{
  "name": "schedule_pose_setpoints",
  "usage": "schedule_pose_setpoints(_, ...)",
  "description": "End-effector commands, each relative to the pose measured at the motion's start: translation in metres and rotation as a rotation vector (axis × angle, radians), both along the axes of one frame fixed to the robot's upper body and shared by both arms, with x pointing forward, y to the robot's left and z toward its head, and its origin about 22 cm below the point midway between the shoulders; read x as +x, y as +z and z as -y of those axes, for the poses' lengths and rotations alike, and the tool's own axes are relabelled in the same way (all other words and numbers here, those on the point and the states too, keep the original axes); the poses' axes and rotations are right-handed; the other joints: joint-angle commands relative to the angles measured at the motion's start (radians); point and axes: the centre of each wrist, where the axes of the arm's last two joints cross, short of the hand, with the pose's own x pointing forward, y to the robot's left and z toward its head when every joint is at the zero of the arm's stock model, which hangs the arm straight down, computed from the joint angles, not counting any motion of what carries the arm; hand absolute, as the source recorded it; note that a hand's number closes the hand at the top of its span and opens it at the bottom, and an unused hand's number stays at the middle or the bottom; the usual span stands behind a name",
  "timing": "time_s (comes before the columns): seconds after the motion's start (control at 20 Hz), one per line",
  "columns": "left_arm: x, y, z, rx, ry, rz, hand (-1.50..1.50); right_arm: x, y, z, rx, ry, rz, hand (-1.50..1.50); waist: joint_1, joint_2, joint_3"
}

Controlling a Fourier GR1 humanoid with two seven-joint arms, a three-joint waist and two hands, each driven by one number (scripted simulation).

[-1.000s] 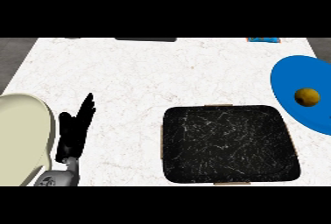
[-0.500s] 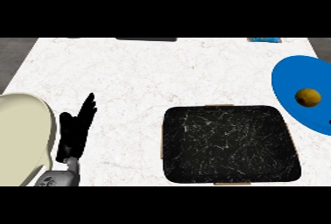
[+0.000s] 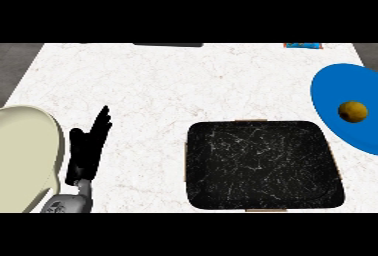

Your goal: Pick the lemon from the tray and place it in the plate

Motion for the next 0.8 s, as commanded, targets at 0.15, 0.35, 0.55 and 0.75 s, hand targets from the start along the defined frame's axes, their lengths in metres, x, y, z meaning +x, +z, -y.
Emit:
schedule_pose_setpoints(0.15,-0.006,-0.015,-0.002,0.002,-0.001,-0.01,0.0,-0.01,0.007,0.012,-0.008,-0.072,0.011,-1.5,0.003,0.002,0.001)
schedule_pose_setpoints(0.35,-0.008,-0.01,0.002,0.0,-0.01,-0.001,0.0,-0.035,0.012,0.032,-0.008,-0.087,0.029,-1.5,0.002,0.003,0.004)
schedule_pose_setpoints(0.55,0.0,-0.007,0.004,-0.012,0.001,0.005,0.0,-0.034,0.001,0.026,-0.008,-0.108,0.028,-1.5,0.003,0.004,0.004)
schedule_pose_setpoints(0.75,0.003,0.002,-0.009,0.004,0.011,0.007,0.0,-0.04,0.02,0.039,0.0,-0.162,0.043,-1.5,0.005,0.003,0.004)
